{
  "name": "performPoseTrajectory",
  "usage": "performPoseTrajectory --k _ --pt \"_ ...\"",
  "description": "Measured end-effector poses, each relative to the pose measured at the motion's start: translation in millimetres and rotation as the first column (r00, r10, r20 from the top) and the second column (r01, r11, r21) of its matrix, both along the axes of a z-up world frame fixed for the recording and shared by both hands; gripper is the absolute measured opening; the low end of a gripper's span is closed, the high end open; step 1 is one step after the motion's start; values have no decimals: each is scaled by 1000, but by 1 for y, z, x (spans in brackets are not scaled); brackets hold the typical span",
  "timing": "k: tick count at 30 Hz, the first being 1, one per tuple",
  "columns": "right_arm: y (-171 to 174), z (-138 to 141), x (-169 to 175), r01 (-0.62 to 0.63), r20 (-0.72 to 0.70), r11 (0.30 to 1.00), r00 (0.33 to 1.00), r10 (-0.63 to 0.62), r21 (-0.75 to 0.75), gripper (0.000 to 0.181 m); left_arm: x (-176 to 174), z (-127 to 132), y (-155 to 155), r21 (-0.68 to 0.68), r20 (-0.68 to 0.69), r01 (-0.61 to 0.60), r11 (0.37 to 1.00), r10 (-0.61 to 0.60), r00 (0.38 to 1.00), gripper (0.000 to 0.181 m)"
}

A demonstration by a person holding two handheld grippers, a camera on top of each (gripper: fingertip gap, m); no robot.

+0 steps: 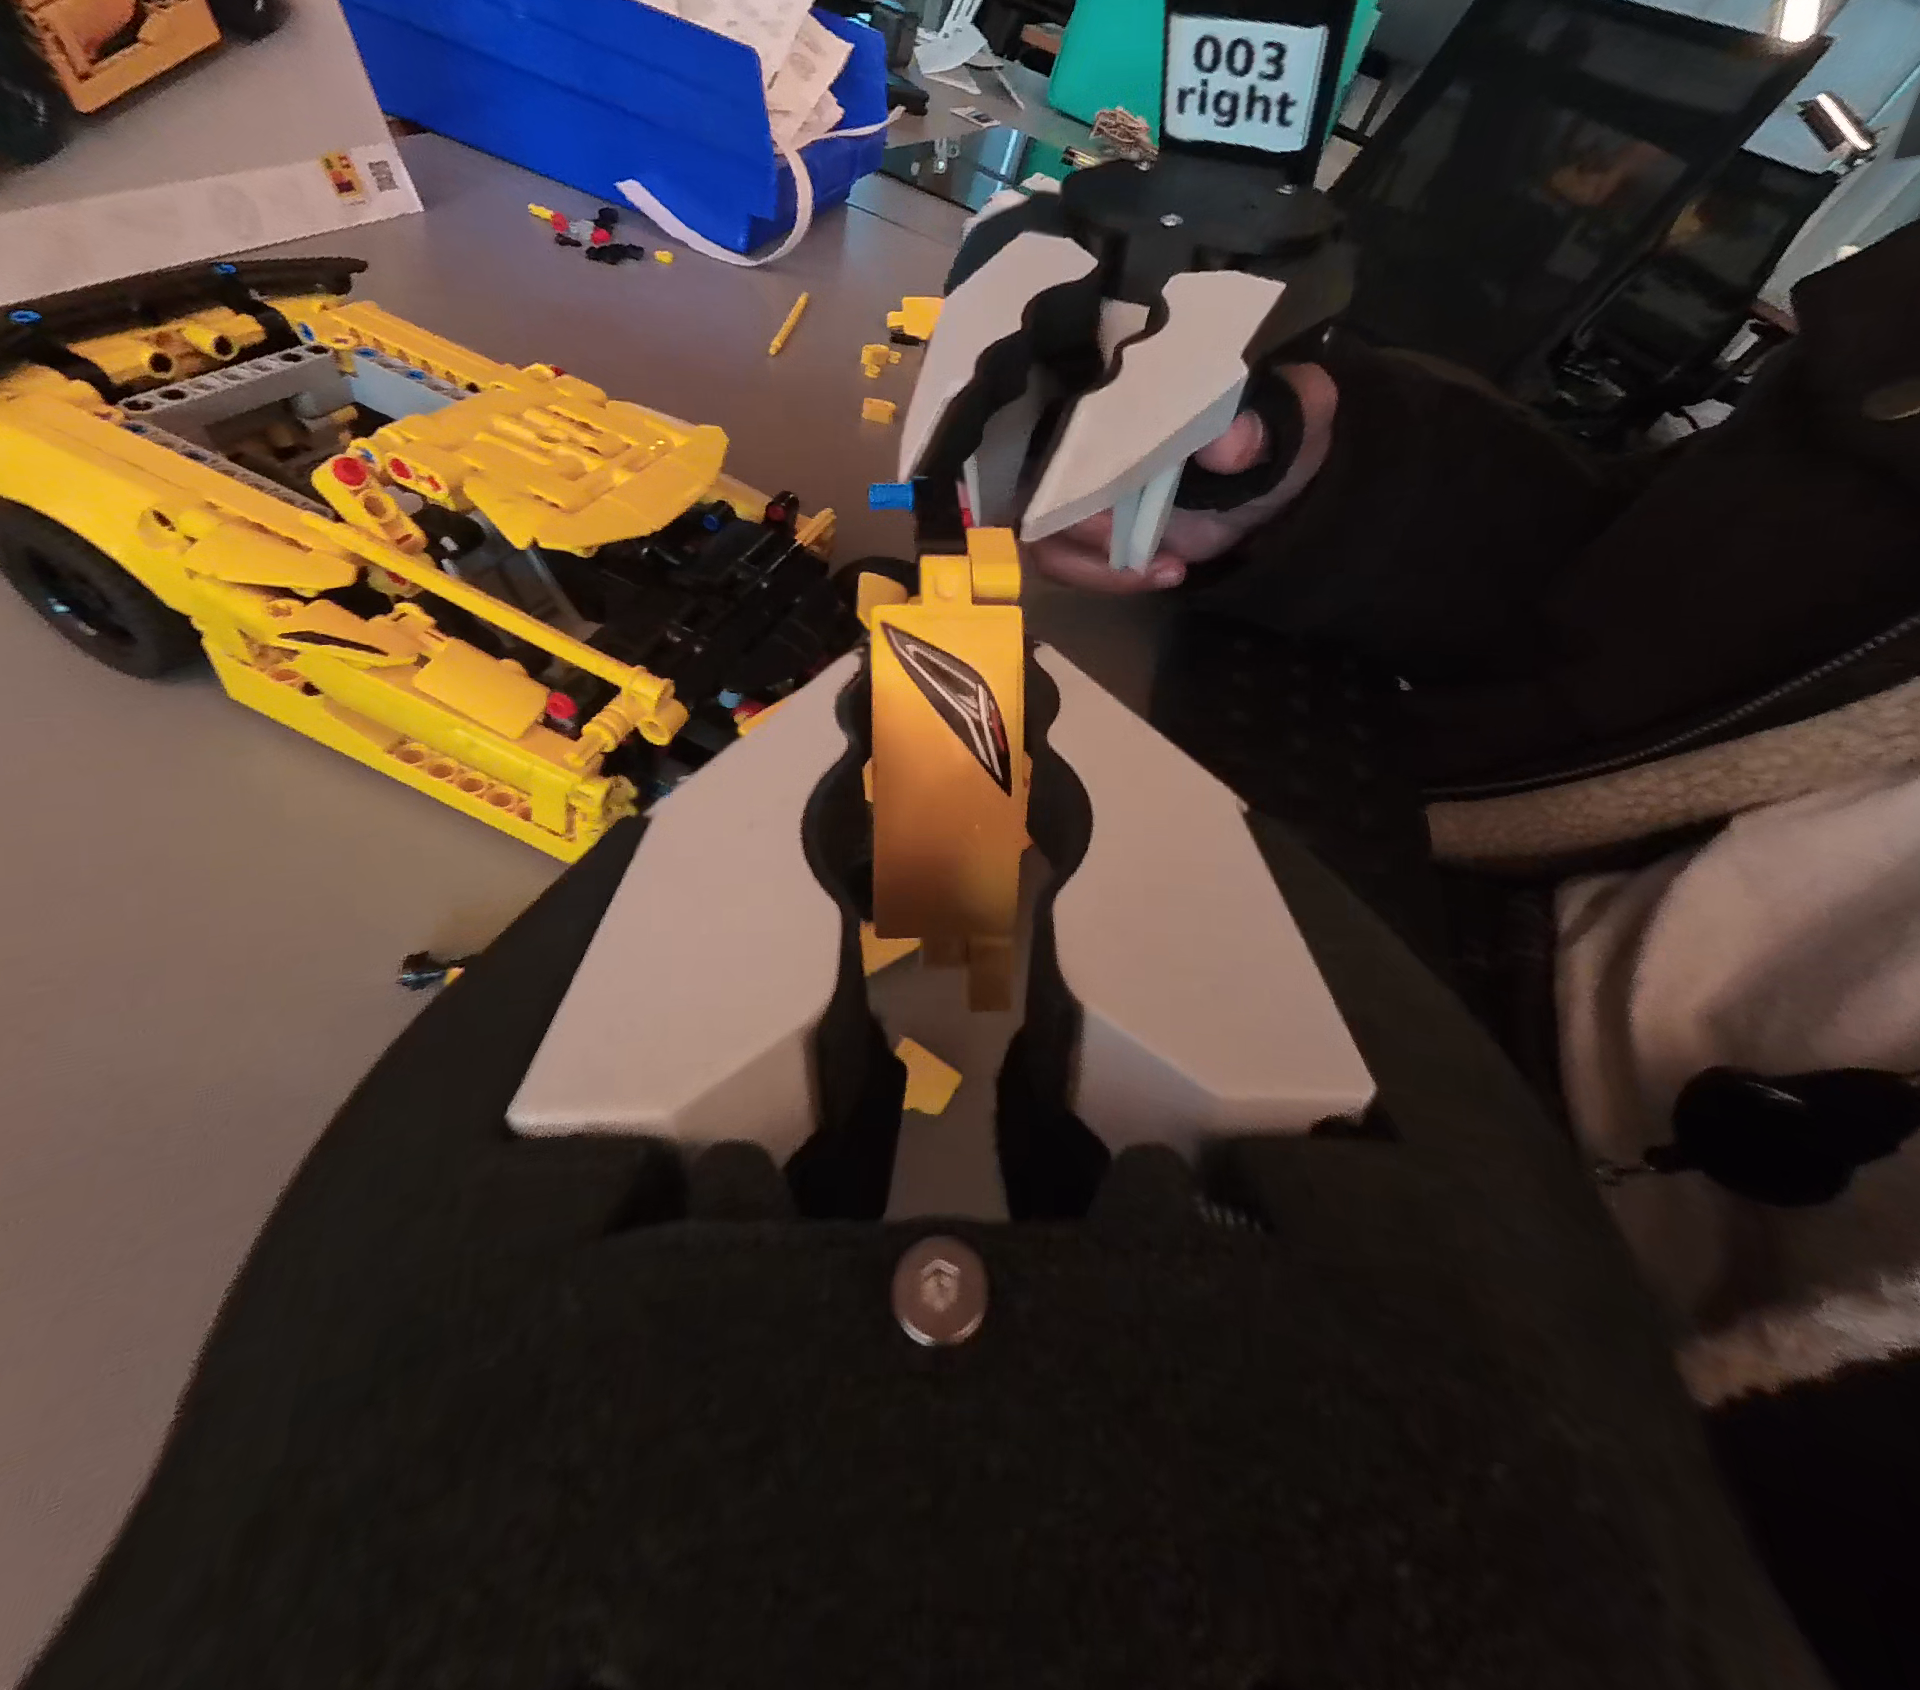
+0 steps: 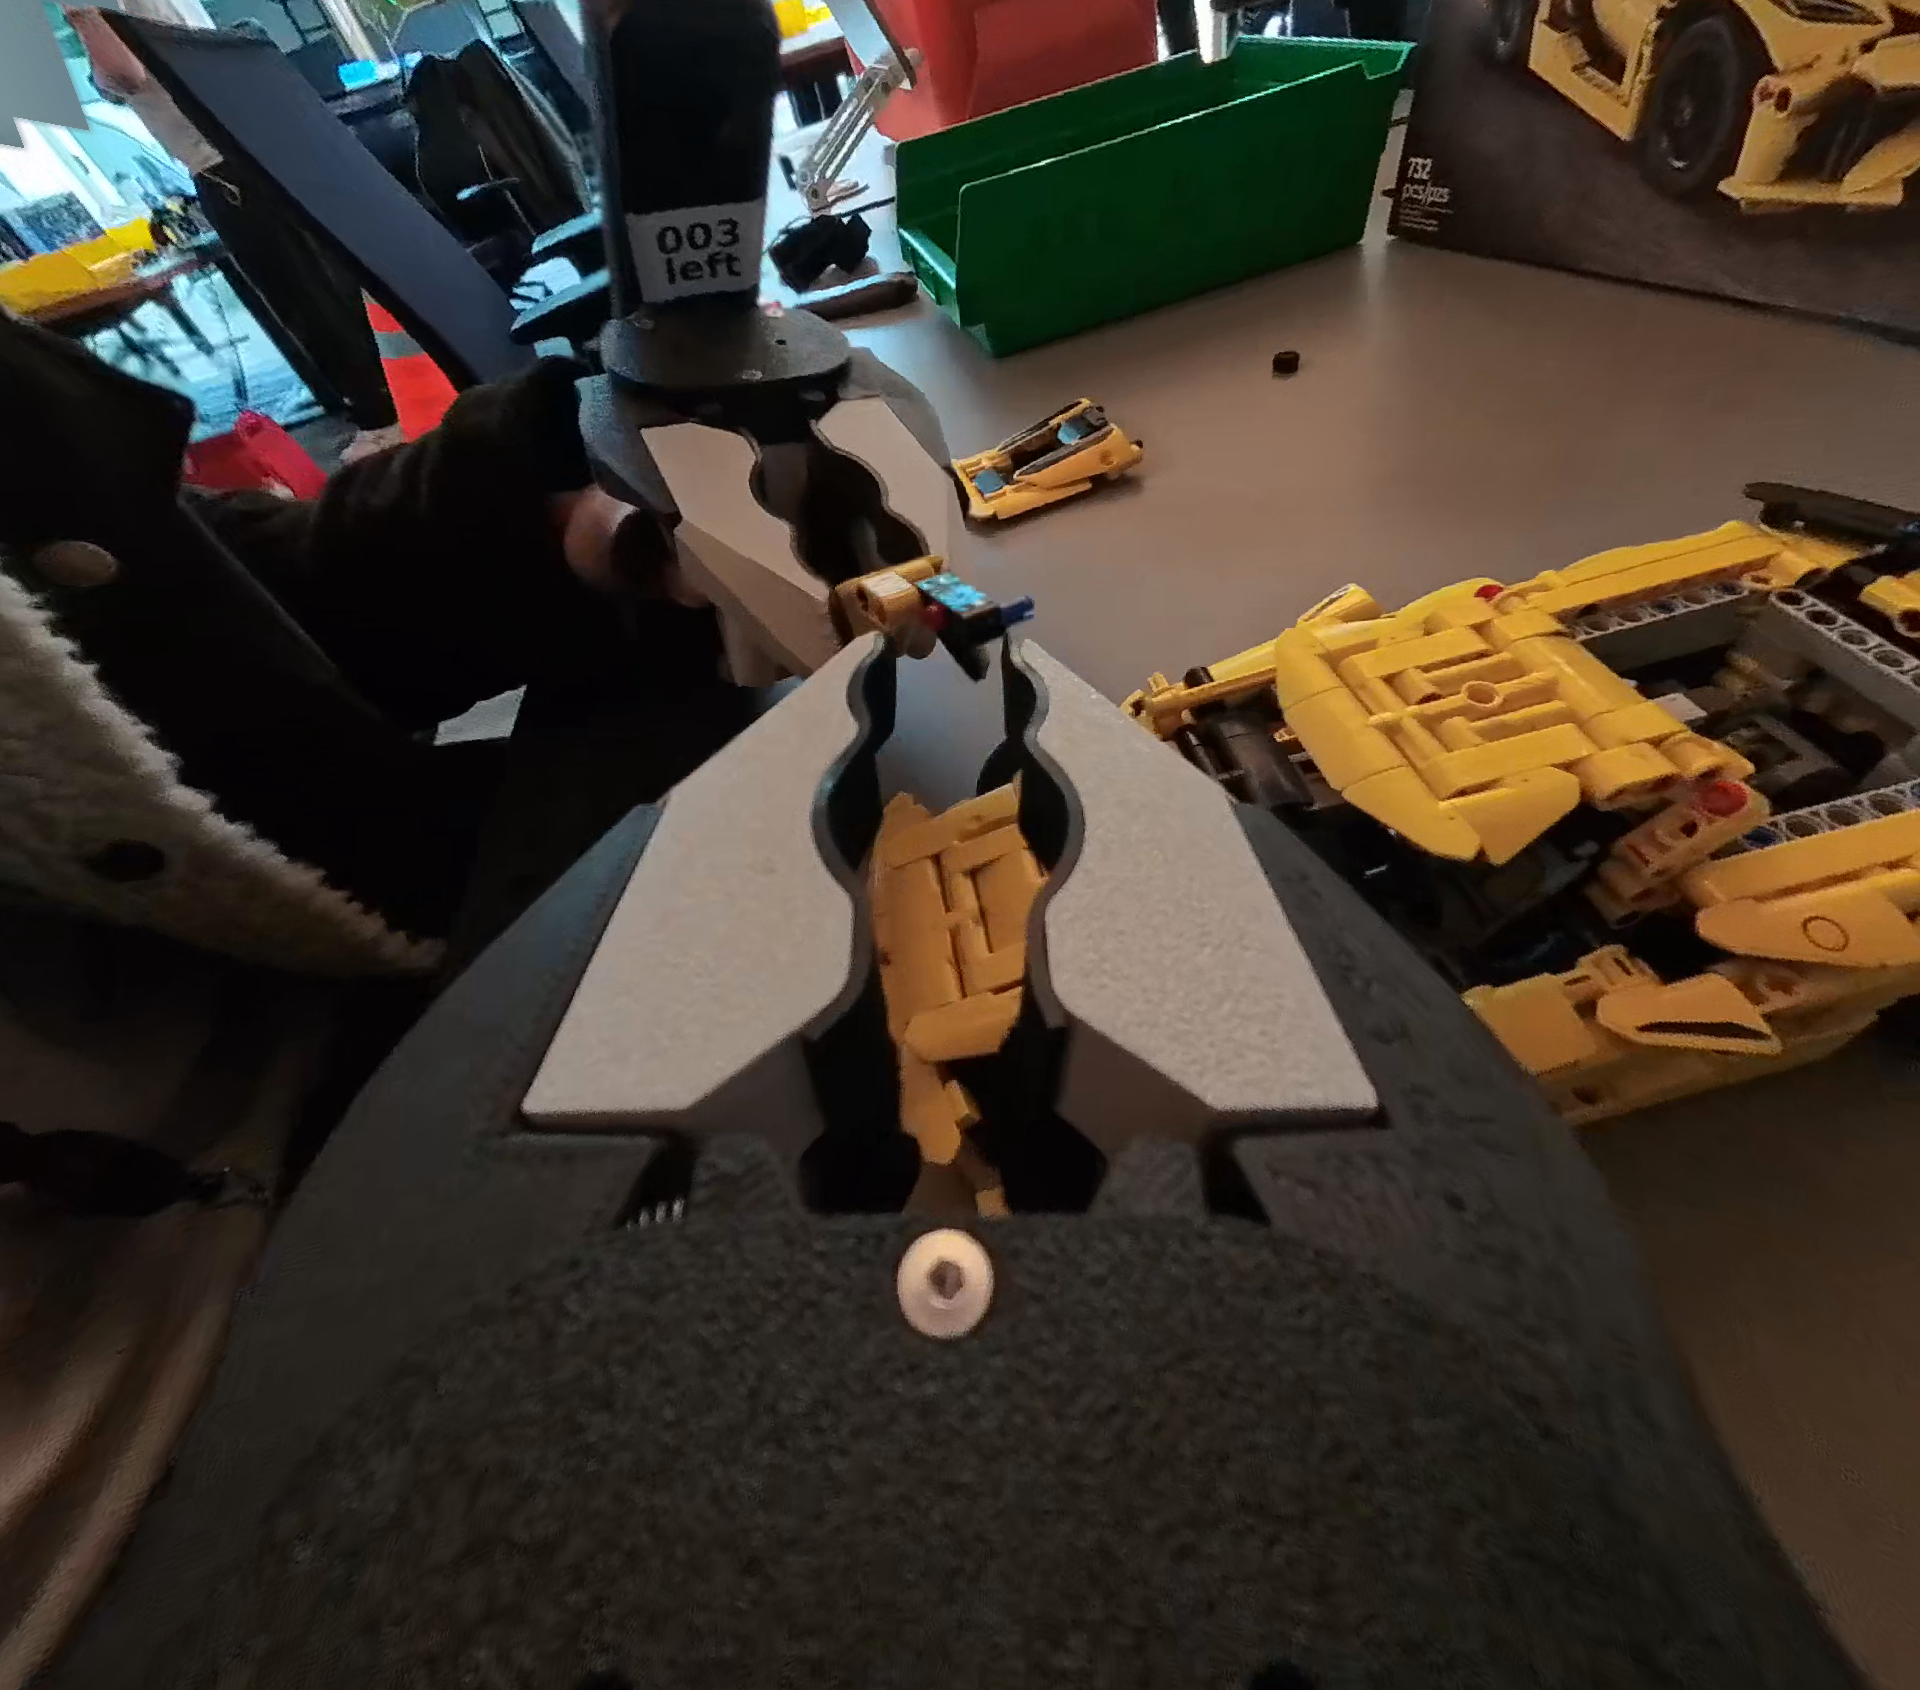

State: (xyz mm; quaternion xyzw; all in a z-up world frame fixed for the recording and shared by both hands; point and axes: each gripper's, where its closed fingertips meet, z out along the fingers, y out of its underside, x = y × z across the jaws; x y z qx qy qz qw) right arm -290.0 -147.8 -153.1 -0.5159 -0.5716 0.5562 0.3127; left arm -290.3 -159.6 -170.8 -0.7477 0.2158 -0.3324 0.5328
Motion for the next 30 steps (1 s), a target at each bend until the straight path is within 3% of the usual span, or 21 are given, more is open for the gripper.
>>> performPoseTrajectory --k 3,6,8,17,24,27,30 --pt "12 5 -3 61 -4 990 998 -62 -124 14 -10 2 7 61 -69 -82 995 86 994 25" --pt "13 15 -7 45 -37 948 997 -60 -315 14 -17 8 11 173 -164 -153 973 182 970 25" --pt "9 18 -8 22 -54 935 998 -44 -354 14 -19 10 12 217 -199 -173 961 217 956 25" --pt "7 16 -7 15 -61 948 997 -37 -319 12 -21 18 11 197 -105 -185 963 208 972 25" --pt "10 19 -6 36 -84 959 995 -61 -280 15 -17 15 10 211 -135 -170 963 201 970 26" --pt "12 32 -2 42 -199 982 977 -79 -183 27 -10 20 5 199 -86 -121 972 140 986 25" --pt "6 34 7 9 -237 1000 972 -14 -23 28 -1 24 -4 158 -7 -43 987 44 999 25"
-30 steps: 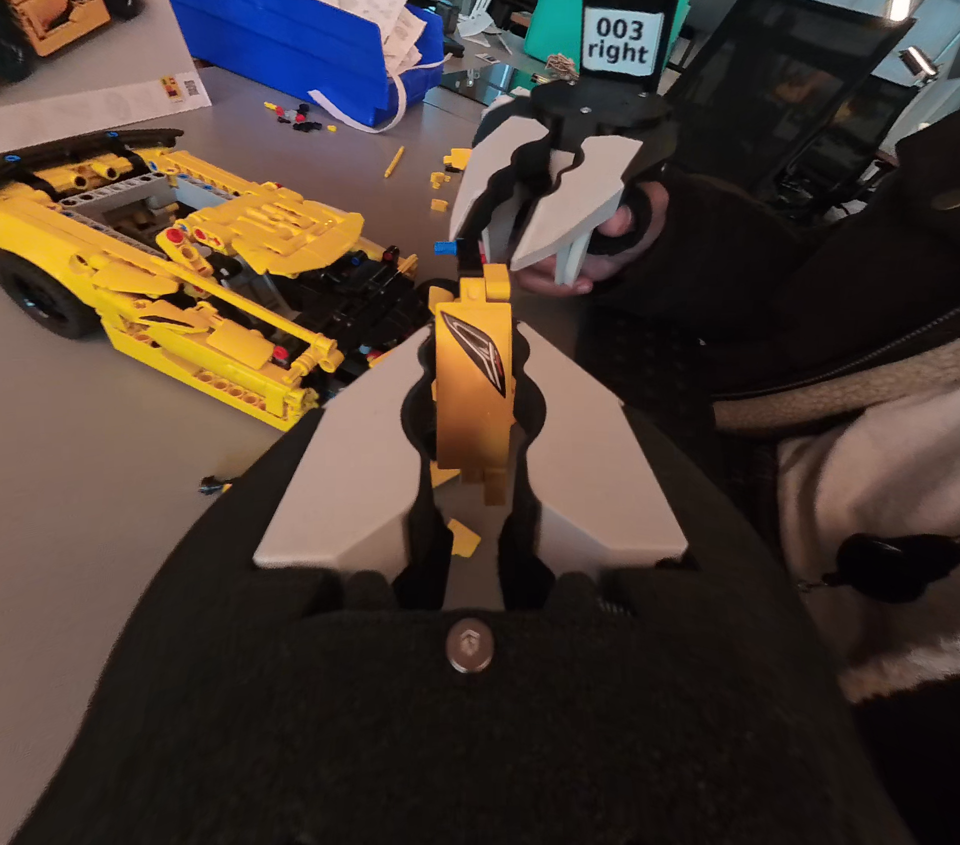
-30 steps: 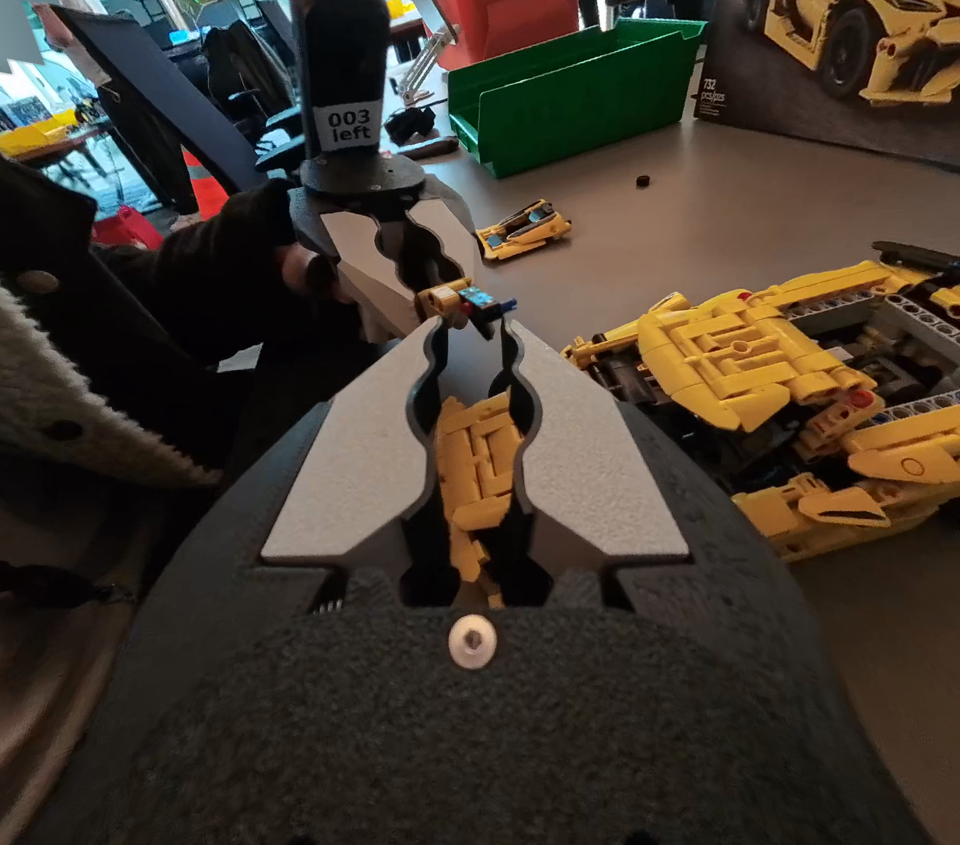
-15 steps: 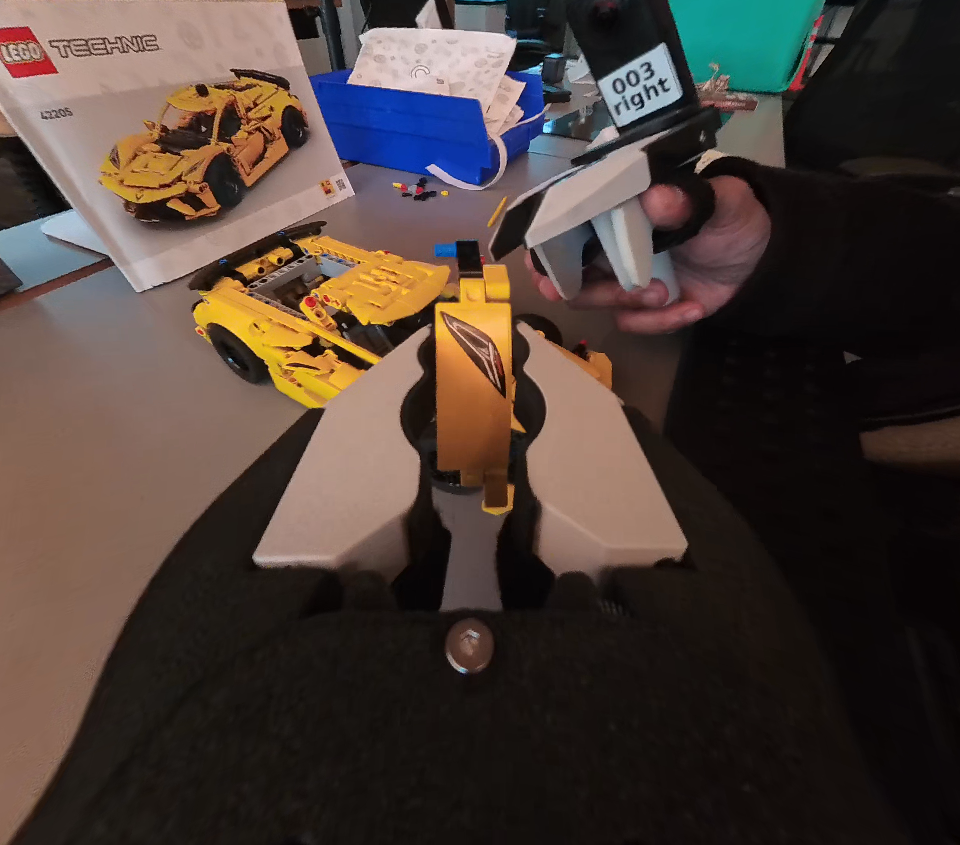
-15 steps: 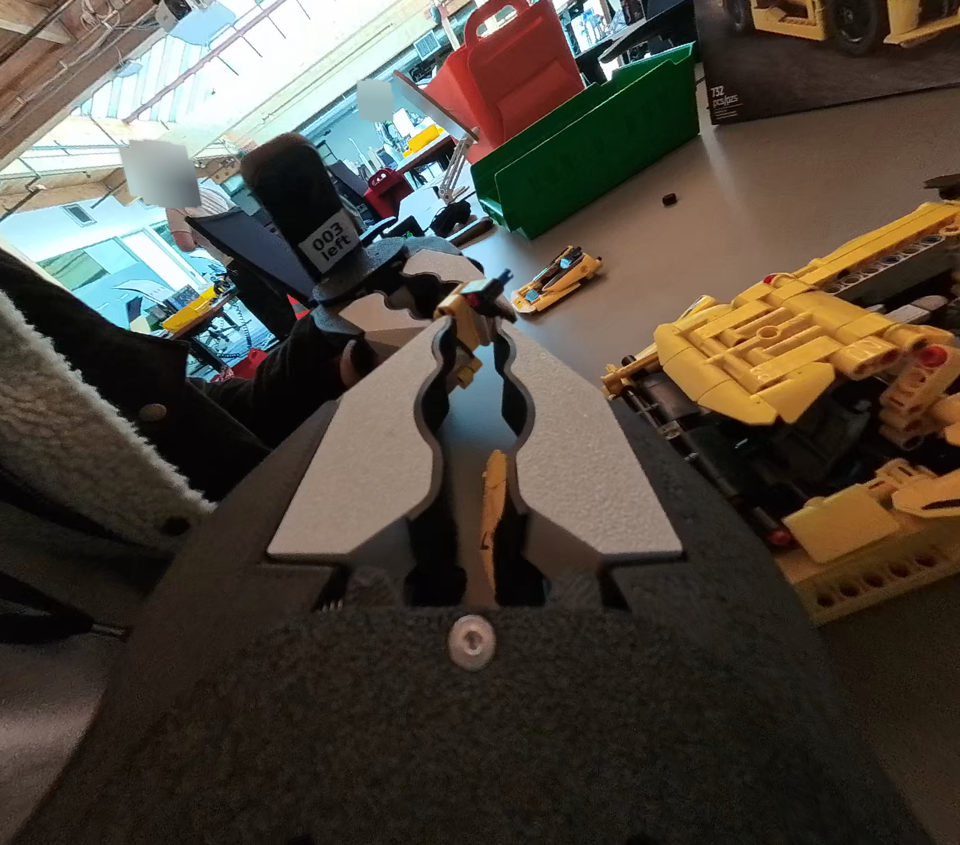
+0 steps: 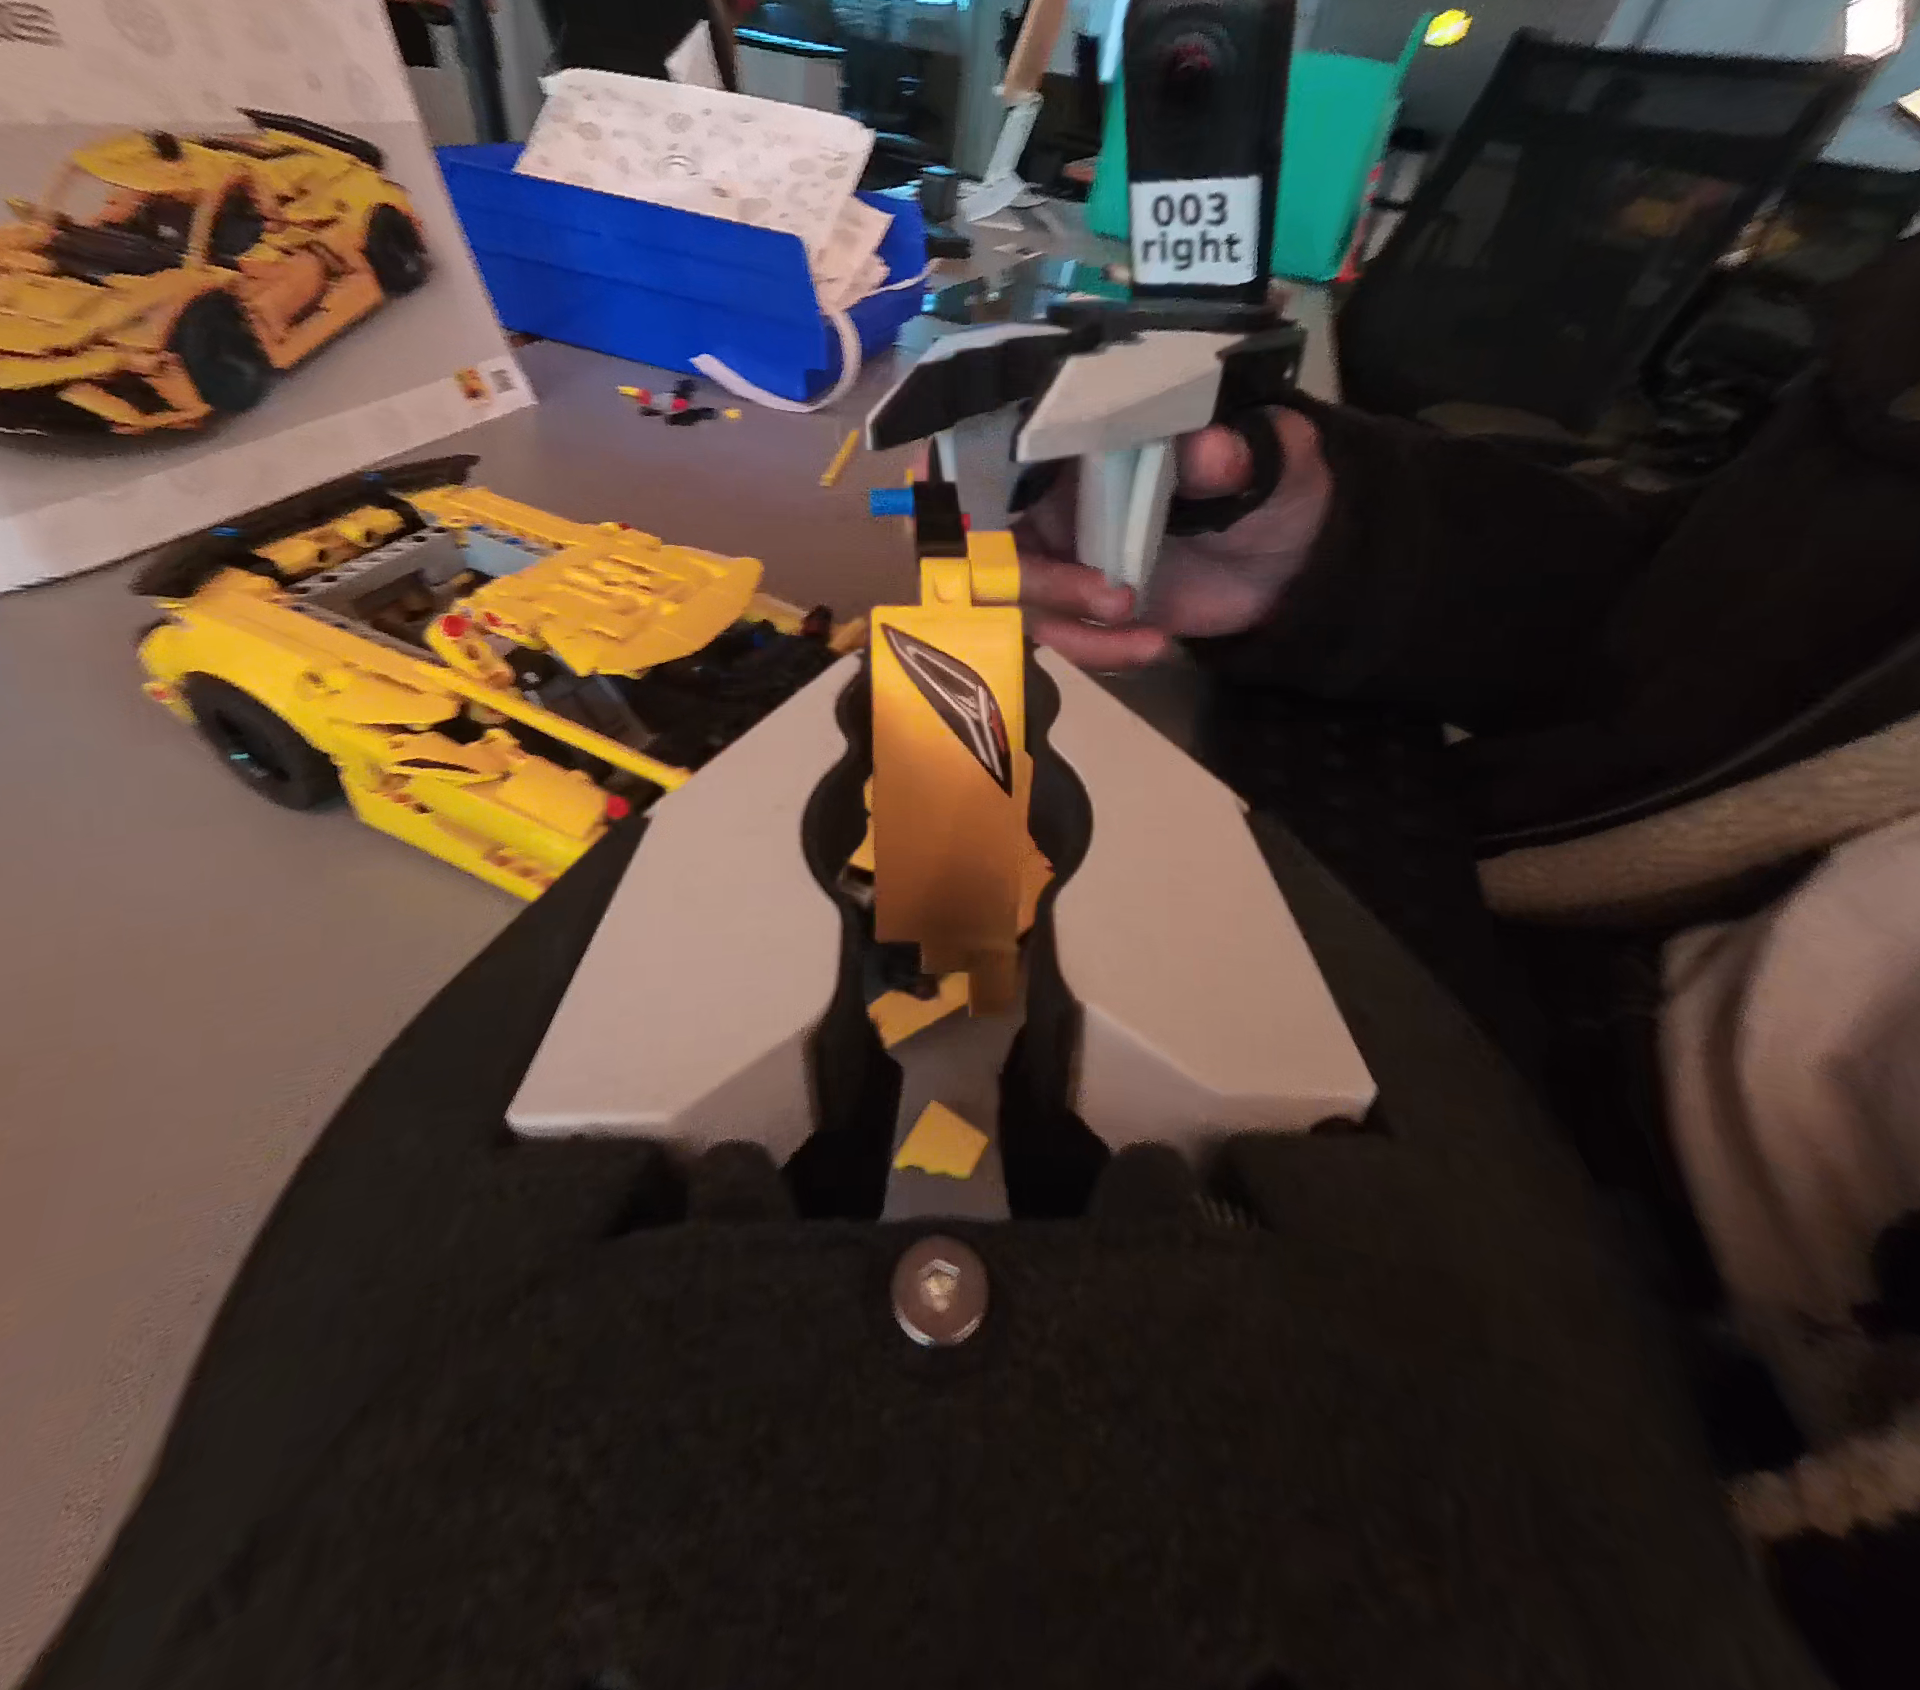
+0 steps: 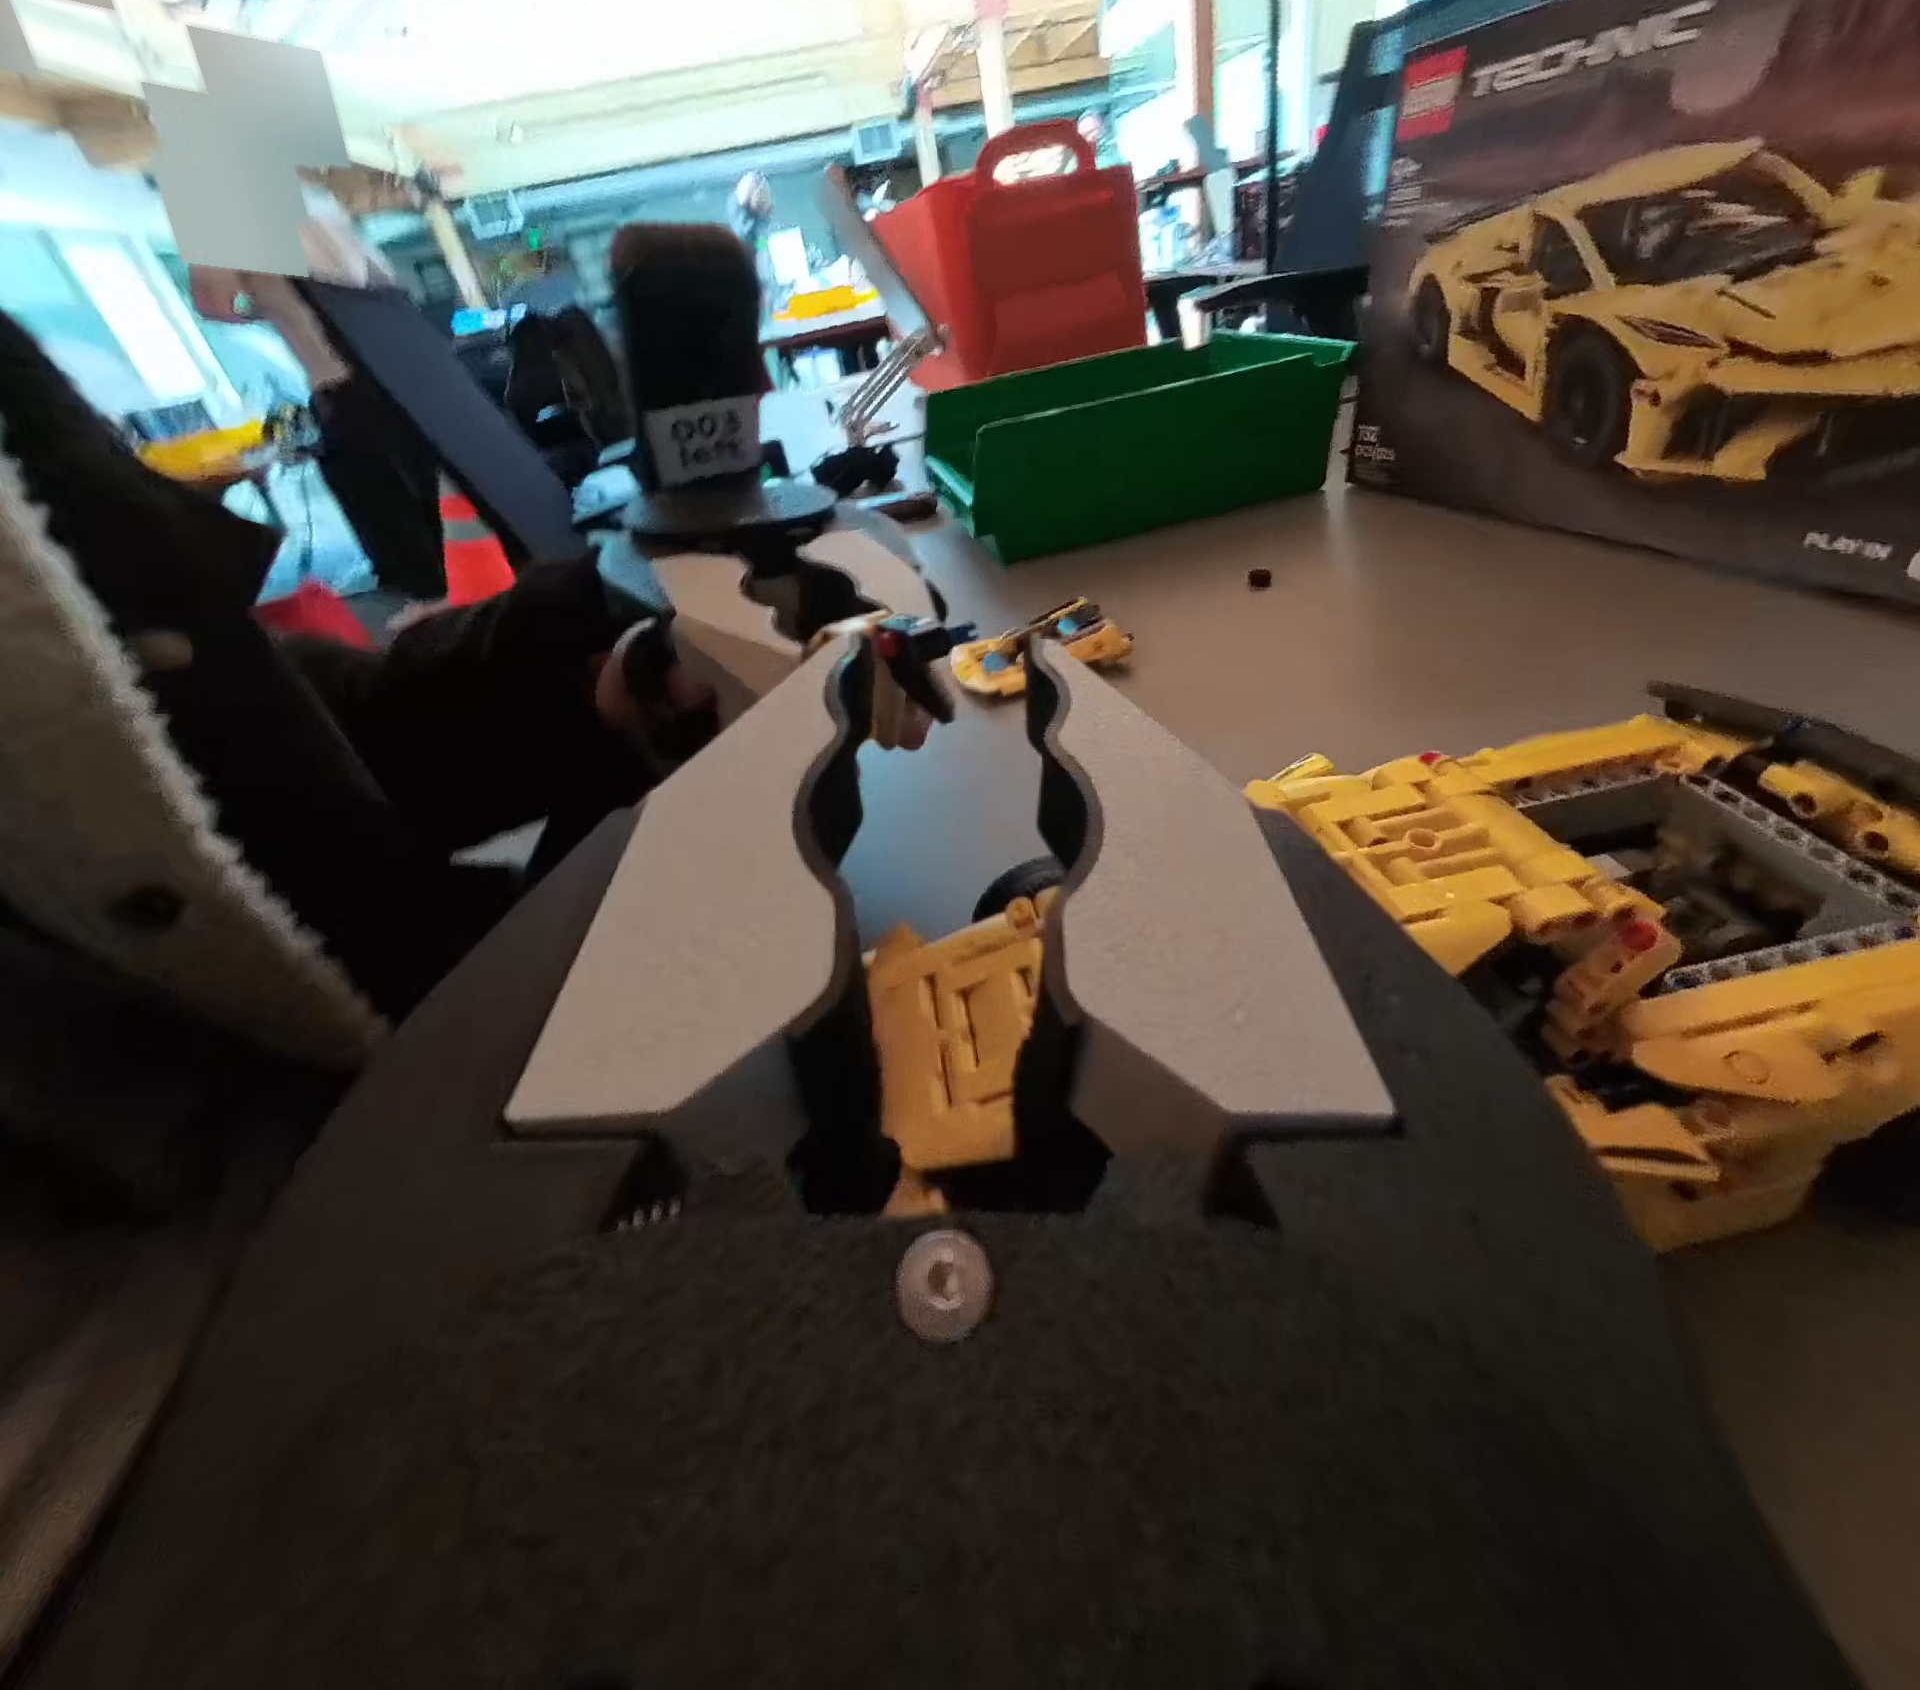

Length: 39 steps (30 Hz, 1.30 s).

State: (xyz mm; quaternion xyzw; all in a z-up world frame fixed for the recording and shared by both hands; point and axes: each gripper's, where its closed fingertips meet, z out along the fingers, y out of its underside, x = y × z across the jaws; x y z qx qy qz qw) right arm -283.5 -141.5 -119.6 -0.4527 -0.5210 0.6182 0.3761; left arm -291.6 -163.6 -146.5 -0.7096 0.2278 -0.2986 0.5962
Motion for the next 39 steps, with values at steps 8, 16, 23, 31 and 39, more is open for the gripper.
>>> performPoseTrajectory --k 8,16,23,31,39 --pt "-9 -32 30 -156 378 900 926 -10 406 41 10 -31 4 56 -342 -28 998 45 939 25" --pt "-5 -22 29 -228 414 755 908 -63 614 32 13 -34 8 129 -449 -62 990 115 886 25" --pt "5 9 -41 -191 314 838 949 25 511 42 -82 16 26 272 -147 -409 871 458 877 25" --pt "10 -1 -68 15 164 989 986 9 -148 27 -73 10 27 240 -186 -412 879 458 869 25" --pt "-9 8 -66 -138 125 908 971 202 -395 26 -70 8 28 329 -306 -397 857 495 813 26"
